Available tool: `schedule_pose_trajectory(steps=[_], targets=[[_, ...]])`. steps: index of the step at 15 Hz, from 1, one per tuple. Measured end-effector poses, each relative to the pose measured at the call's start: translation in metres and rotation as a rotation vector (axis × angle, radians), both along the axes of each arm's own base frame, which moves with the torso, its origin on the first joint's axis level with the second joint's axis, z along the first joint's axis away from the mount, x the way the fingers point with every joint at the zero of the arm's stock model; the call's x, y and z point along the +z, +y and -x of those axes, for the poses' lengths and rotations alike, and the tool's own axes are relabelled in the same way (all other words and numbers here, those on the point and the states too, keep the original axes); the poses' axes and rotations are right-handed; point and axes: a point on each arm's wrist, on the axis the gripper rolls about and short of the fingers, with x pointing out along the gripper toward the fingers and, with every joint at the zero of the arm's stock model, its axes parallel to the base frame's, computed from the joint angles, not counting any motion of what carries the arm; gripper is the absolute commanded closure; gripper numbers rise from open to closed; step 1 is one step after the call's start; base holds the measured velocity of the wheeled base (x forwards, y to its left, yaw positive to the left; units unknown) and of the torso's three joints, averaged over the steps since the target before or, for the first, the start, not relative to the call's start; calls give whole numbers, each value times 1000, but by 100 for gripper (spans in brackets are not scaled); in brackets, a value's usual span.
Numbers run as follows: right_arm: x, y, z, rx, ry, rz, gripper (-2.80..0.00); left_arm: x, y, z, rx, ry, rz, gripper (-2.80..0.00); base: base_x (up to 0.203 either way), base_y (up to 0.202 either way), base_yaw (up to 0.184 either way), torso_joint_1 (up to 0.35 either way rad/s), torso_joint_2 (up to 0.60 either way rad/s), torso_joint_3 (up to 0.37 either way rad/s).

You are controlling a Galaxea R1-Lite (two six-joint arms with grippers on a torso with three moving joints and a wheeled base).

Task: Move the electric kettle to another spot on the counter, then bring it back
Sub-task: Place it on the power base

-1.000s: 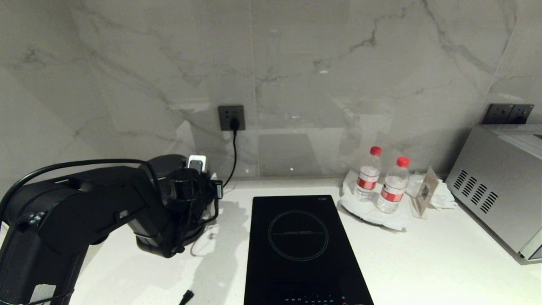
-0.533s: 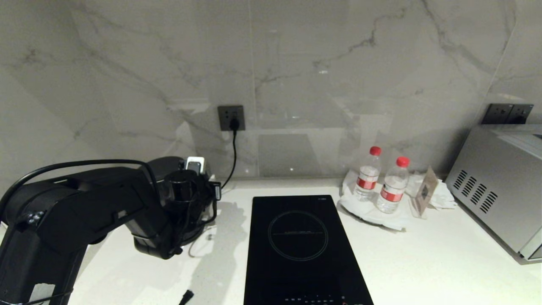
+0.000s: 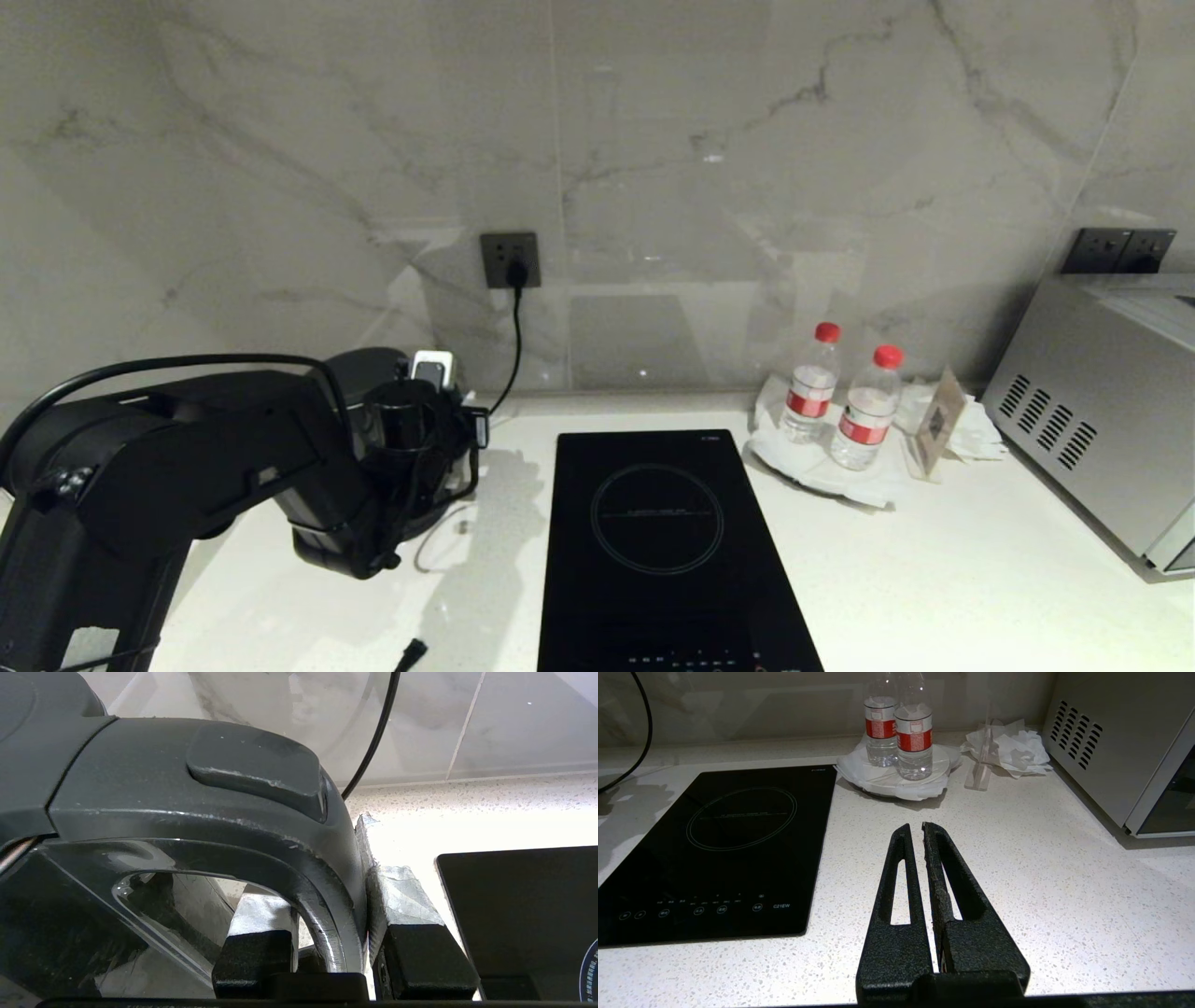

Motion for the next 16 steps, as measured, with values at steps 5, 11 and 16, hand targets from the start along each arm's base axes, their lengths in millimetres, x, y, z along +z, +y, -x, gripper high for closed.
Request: schedule_pose_trajectory(steps=[5, 11, 16], targets=[[0, 0, 0, 0, 0, -1, 0, 0, -1, 8, 1, 18, -9, -280, 0, 0, 0, 0, 0, 0], [0, 0, 0, 0, 0, 0, 0, 2, 0, 22, -13, 30, -6, -280, 0, 0, 0, 0, 0, 0], [0, 0, 0, 0, 0, 0, 0, -3, -3, 34, -33, 47, -8, -280, 0, 0, 0, 0, 0, 0]])
